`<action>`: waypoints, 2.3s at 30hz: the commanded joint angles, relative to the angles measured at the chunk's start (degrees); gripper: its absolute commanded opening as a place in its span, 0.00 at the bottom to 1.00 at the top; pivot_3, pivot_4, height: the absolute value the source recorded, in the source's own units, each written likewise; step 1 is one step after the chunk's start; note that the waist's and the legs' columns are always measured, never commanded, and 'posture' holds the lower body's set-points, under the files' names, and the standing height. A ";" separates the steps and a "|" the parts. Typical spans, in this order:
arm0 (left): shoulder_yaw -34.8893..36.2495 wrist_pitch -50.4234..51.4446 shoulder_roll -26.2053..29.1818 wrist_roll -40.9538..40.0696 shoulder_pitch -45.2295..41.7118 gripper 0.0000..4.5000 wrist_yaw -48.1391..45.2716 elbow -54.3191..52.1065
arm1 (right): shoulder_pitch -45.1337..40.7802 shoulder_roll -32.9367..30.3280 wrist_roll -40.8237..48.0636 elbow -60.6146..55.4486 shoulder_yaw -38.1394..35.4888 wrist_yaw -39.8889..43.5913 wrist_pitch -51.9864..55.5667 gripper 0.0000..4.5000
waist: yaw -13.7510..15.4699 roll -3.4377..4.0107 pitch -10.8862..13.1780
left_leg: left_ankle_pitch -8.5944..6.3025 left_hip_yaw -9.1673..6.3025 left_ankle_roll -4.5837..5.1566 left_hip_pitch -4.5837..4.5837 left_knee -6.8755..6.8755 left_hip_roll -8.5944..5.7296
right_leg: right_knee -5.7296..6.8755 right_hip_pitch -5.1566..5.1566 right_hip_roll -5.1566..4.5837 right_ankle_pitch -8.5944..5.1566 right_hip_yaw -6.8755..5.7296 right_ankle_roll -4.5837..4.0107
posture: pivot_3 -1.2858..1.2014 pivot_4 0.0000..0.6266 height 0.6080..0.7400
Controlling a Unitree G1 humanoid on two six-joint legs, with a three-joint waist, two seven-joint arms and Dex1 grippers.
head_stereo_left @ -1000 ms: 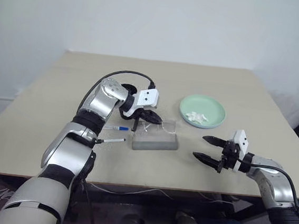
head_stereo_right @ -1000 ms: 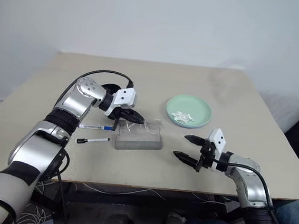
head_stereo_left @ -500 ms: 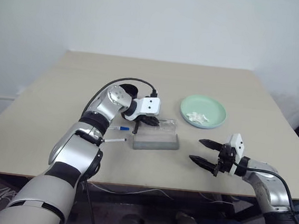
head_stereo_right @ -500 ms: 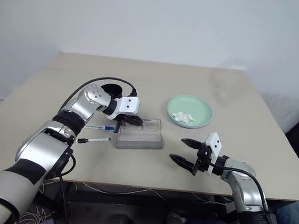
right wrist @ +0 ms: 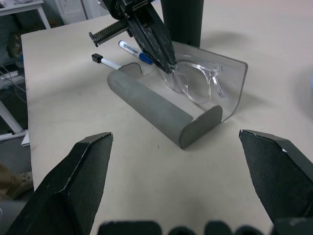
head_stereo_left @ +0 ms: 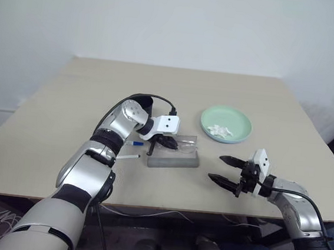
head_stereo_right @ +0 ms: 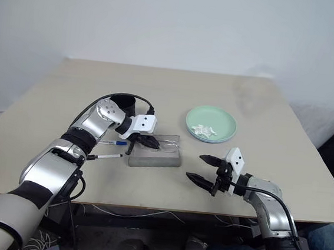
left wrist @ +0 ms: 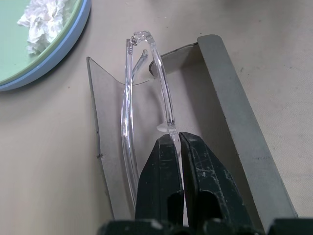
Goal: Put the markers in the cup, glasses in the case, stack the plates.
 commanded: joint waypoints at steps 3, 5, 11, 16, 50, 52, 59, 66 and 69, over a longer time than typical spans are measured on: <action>2.22 -0.21 1.00 -1.47 -2.30 0.01 0.18 -2.50 | -1.62 -0.12 0.87 -1.58 -0.55 0.07 -0.28 1.00 | 0.00 -0.01 0.00 | 0.00 0.00 0.00 0.00 0.00 0.00 | 0.00 0.00 0.00 0.00 0.00 0.00 | 0.52 0.00 0.86; 2.76 -0.37 1.28 -1.61 -3.20 0.01 0.13 -3.12 | -1.38 -0.17 0.81 -1.36 -0.65 0.21 -0.57 1.00 | 0.01 -0.01 0.00 | 0.00 -0.01 0.00 -0.01 0.00 0.00 | 0.00 0.00 0.00 0.00 0.00 0.00 | 0.52 0.00 0.86; 3.62 -0.18 1.82 -2.40 -5.55 0.01 -0.46 -5.79 | -0.51 0.19 0.35 0.10 -0.60 0.55 -2.34 1.00 | 0.01 -0.03 0.01 | 0.00 -0.01 0.00 -0.03 0.00 -0.01 | -0.02 0.00 -0.01 0.00 -0.01 0.00 | 0.52 0.00 0.86; 3.47 1.30 1.82 -3.09 -5.47 0.01 -1.99 -8.39 | -0.47 0.57 -0.06 1.72 -0.41 0.80 -3.84 1.00 | -0.01 -0.03 0.00 | 0.00 0.00 0.01 -0.01 0.00 -0.01 | 0.00 0.00 0.00 0.00 0.00 0.01 | 0.52 0.00 0.86; -2.86 13.39 1.87 -0.66 3.58 0.01 -5.13 -14.10 | -1.19 1.30 -0.55 2.89 0.15 -0.29 -4.84 1.00 | -0.02 -0.02 0.00 | 0.00 0.02 0.01 0.02 0.02 0.00 | 0.03 0.01 0.01 0.00 0.04 0.00 | 0.52 0.00 0.86; -2.38 14.32 1.82 -1.50 3.51 0.01 -6.28 -14.06 | -1.19 1.23 -0.58 2.98 0.18 -0.23 -4.88 1.00 | -0.02 -0.01 0.00 | 0.00 0.02 0.01 0.02 0.02 0.00 | 0.03 0.01 0.02 0.00 0.04 0.00 | 0.52 0.00 0.86; -1.78 17.10 2.16 -3.46 4.00 0.01 -9.42 -14.90 | -1.96 1.47 -0.76 3.90 0.57 -0.13 -5.19 1.00 | -0.03 -0.02 0.00 | 0.00 0.02 0.01 0.03 0.03 0.00 | 0.04 0.01 0.02 0.00 0.04 0.00 | 0.52 0.00 0.86; -1.14 20.10 2.94 -5.31 4.33 0.01 -11.40 -16.42 | -2.53 1.81 -1.12 5.08 1.06 -0.02 -6.00 1.00 | -0.03 -0.02 -0.01 | 0.00 0.01 0.01 0.02 0.03 0.00 | 0.03 0.01 0.02 0.00 0.04 0.00 | 0.52 0.00 0.86; -1.37 20.42 3.28 -5.19 3.88 0.01 -11.70 -16.12 | -2.76 2.00 -1.32 5.62 1.15 0.04 -6.35 1.00 | -0.03 -0.02 -0.01 | 0.00 0.02 0.01 0.02 0.03 0.00 | 0.03 0.00 0.02 0.00 0.04 0.00 | 0.52 0.00 0.86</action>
